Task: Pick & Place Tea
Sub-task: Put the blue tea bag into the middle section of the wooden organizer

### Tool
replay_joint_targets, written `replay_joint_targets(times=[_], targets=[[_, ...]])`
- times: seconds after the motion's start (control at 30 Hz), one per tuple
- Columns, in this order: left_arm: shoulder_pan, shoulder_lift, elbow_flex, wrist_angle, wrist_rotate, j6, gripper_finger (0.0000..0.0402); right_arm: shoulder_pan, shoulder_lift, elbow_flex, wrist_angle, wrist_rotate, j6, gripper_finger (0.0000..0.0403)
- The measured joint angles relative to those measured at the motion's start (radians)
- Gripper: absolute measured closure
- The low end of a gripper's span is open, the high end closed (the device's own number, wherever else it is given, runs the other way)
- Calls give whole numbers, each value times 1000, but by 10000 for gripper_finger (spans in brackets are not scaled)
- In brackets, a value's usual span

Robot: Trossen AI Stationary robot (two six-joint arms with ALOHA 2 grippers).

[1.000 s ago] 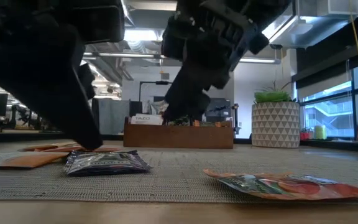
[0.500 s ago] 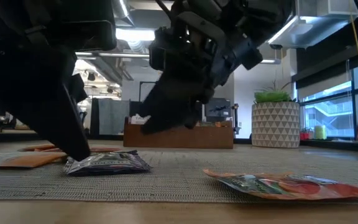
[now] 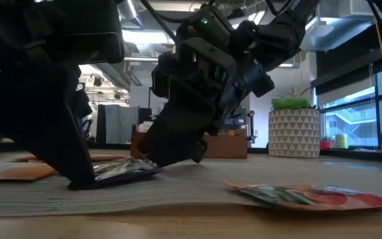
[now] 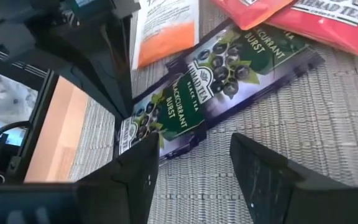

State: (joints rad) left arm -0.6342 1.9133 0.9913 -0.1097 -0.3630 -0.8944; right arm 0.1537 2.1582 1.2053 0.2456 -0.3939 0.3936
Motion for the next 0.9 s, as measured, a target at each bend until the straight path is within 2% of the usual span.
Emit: replay_joint_targets(times=[0.3, 0.5, 0.9], targets=[[1, 10, -1, -9, -6, -12, 392, -1, 6, 36, 17, -102, 47, 201], [2, 11, -2, -10, -8, -17, 391, -2, 6, 52, -11, -84, 53, 204], [2, 12, -3, -12, -17, -27, 390, -2, 8, 53, -33, -73, 22, 294]])
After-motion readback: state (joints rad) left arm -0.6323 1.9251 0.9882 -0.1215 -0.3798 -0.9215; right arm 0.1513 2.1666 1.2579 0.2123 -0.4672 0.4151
